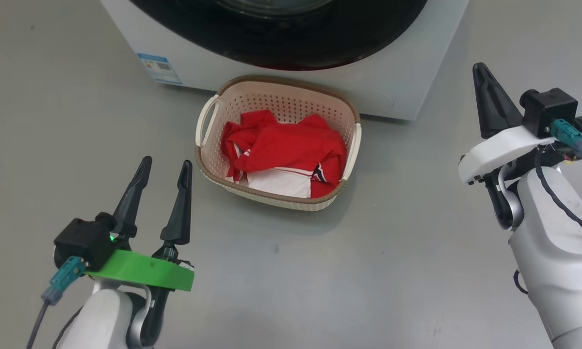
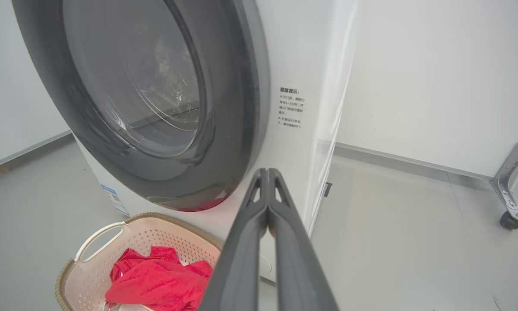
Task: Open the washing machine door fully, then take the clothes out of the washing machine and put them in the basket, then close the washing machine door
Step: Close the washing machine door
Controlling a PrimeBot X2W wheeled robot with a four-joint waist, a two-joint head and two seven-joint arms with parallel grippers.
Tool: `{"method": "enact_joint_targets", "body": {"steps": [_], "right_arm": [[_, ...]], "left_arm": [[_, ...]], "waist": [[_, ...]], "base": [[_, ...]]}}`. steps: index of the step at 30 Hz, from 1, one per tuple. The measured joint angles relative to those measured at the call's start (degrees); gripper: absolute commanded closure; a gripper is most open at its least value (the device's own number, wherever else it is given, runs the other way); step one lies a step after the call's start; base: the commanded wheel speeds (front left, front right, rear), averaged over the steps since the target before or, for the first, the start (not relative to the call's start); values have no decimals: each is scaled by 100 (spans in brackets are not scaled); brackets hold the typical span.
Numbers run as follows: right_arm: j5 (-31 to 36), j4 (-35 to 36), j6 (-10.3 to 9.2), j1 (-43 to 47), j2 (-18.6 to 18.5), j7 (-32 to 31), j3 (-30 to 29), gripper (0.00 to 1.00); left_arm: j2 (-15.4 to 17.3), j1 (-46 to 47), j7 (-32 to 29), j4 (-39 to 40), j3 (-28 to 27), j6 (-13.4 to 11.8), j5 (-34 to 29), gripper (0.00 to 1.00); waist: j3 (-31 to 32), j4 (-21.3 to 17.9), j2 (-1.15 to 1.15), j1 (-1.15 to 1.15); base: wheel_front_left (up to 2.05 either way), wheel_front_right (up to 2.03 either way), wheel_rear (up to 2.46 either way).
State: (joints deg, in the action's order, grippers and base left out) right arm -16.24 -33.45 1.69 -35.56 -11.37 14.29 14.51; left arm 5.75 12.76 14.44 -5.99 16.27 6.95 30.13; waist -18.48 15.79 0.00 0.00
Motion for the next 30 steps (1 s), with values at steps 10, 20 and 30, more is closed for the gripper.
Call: {"method": "enact_joint_targets", "body": {"steps": [10, 20, 30], "right_arm": [[-165, 755, -238, 943, 204, 14, -358, 100], [-165, 1446, -347, 1580, 208, 15, -635, 100], [-165, 1814, -396, 2206, 328, 14, -703, 100]], "left_arm": [[77, -395, 0, 101, -325, 0, -59, 0], [110, -536, 0, 83, -297, 0, -140, 0], [90, -725, 0, -31, -430, 0, -141, 0]], "waist": [[503, -630, 0, 0], [763, -1099, 0, 0], [931, -1254, 0, 0]], "base": [[0, 0, 0], [0, 0, 0], [0, 0, 0]]}}
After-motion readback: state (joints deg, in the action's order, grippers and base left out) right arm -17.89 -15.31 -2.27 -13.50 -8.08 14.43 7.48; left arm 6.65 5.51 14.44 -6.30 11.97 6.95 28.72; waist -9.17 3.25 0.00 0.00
